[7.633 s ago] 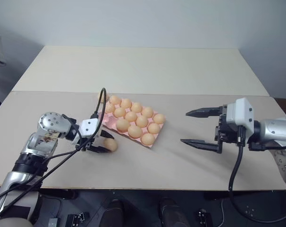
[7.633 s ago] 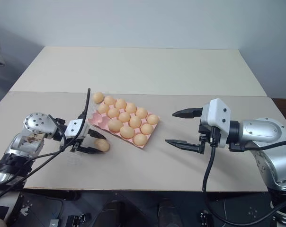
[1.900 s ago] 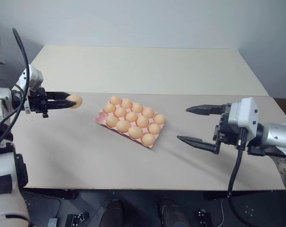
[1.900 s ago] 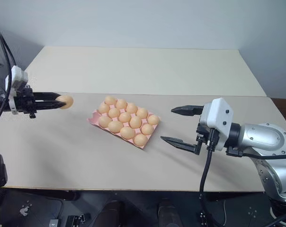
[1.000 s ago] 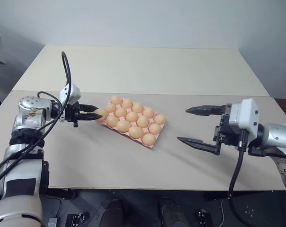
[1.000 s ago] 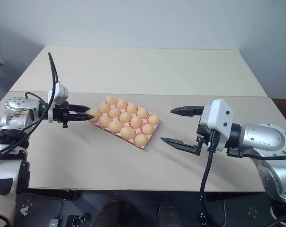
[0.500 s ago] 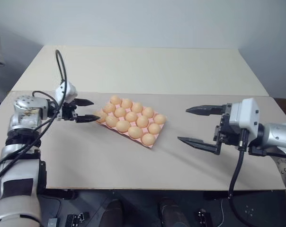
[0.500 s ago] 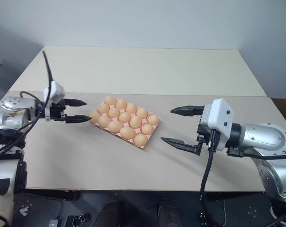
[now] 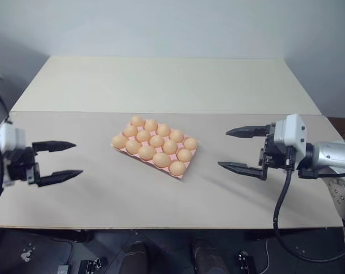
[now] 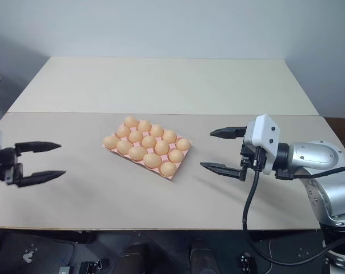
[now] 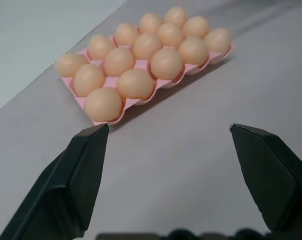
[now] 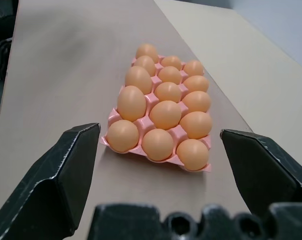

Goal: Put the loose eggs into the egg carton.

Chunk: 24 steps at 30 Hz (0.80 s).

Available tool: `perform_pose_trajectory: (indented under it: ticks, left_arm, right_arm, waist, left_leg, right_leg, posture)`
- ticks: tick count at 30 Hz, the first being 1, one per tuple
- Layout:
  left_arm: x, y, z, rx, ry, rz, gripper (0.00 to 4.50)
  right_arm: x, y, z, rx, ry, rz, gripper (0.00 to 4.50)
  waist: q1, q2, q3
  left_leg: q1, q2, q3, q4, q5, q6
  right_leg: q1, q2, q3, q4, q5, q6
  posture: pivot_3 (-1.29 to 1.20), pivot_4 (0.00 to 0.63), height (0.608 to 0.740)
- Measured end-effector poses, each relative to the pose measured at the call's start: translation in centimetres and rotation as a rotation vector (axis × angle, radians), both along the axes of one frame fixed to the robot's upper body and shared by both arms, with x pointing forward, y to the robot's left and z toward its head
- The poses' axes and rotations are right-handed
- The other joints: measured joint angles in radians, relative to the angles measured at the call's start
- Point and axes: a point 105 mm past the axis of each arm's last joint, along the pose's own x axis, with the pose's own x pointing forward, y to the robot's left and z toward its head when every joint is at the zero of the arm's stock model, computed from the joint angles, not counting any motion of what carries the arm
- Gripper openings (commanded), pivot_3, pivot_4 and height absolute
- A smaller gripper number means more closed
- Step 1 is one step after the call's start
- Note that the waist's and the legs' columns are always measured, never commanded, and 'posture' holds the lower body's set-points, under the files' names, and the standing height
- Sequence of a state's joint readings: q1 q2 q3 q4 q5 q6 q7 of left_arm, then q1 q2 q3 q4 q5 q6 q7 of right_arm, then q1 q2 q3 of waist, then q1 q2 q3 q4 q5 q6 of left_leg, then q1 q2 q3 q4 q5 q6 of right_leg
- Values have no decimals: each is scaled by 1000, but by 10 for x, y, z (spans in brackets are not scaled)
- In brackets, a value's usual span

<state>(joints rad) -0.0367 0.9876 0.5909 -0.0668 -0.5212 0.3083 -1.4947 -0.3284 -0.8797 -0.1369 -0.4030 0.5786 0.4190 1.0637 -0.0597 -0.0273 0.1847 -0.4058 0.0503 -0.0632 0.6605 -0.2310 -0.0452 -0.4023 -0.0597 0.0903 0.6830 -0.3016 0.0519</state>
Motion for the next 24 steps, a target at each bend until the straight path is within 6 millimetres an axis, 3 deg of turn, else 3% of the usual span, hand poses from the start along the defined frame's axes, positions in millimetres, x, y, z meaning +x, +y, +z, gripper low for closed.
perform_pose_trajectory:
  ticks: [4,9,17,24]
  left_arm:
    - [-25,-4,-1,-58,0,36,4206]
    - [-36,-12,-6,-78,-5,57,4206]
    - [-22,-15,4,-84,-53,40,4206]
    - [-2,-1,6,-92,-66,52,4206]
  right_arm:
    - [0,-5,-13,-10,51,4,4500]
    - [-2,-10,-23,-12,98,-3,4500]
    - [-6,-8,-17,-28,72,7,4500]
    - [-13,-7,-8,-41,71,1,4500]
  waist:
    - [17,0,0]
    - [21,0,0]
    - [17,0,0]
    - [17,0,0]
  left_leg:
    - [0,0,1,0,0,0]
    - [1,0,1,0,0,0]
    - [1,0,1,0,0,0]
    - [1,0,1,0,0,0]
  right_leg:
    - [1,0,0,-1,0,0]
    - [1,0,0,-2,0,0]
    - [1,0,1,-2,0,0]
    - [1,0,0,-2,0,0]
  posture:
    - [0,150,740]
    - [0,150,740]
    - [0,150,740]
    - [0,150,740]
